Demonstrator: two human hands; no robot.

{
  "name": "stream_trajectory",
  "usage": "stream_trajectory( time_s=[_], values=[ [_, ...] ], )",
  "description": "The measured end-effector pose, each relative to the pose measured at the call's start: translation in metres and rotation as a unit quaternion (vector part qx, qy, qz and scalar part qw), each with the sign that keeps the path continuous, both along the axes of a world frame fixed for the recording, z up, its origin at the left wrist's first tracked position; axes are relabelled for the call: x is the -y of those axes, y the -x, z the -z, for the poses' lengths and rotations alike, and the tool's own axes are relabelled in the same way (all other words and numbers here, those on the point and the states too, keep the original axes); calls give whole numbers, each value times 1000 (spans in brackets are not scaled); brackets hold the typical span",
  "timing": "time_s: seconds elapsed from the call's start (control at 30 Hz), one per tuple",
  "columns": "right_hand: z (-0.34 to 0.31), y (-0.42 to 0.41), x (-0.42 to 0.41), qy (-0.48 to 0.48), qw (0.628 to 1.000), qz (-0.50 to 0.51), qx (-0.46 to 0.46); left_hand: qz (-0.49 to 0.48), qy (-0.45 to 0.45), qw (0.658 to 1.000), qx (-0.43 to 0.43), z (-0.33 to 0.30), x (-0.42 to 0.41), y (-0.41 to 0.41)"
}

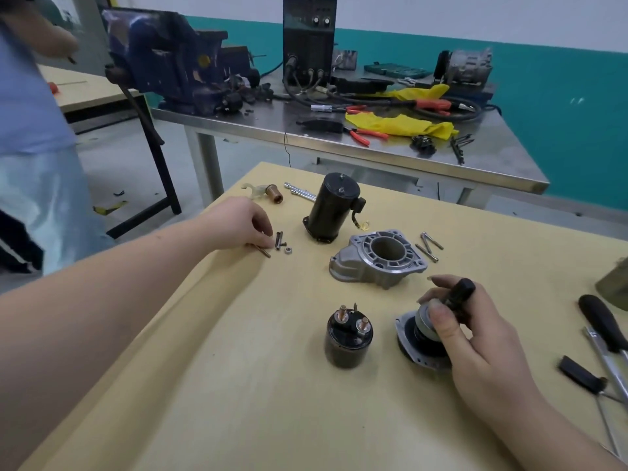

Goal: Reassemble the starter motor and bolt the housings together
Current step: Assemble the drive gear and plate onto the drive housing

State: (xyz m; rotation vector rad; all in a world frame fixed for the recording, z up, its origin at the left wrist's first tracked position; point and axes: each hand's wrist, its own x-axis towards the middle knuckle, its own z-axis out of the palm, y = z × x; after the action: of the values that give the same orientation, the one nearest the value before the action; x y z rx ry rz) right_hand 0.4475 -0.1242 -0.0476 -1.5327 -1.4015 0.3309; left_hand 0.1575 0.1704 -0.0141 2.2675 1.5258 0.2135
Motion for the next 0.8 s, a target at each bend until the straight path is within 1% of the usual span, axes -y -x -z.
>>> stream_trajectory(
  time_s=[0.2, 0.3, 0.33, 0.4, 0.6, 0.8],
  values=[
    [2, -2, 0, 1, 1000, -5, -4, -4, 11, 999, 41, -2, 1, 5],
    [0, -1, 1, -2, 1000, -7, 2, -37, 58, 990, 121, -3, 1, 14],
    [0, -1, 1, -1, 1000, -7, 3, -40, 72, 988, 134, -4, 2, 17],
    [0, -1, 1, 4, 1000, -7, 3, -36, 71, 990, 121, -5, 5, 18],
    [1, -2, 0, 10, 1000, -7, -2, -31, 36, 998, 41, -6, 9, 1],
    [-1, 0, 1, 18, 1000, -4, -12, -33, 8, 999, -18, -3, 5, -5]
  ],
)
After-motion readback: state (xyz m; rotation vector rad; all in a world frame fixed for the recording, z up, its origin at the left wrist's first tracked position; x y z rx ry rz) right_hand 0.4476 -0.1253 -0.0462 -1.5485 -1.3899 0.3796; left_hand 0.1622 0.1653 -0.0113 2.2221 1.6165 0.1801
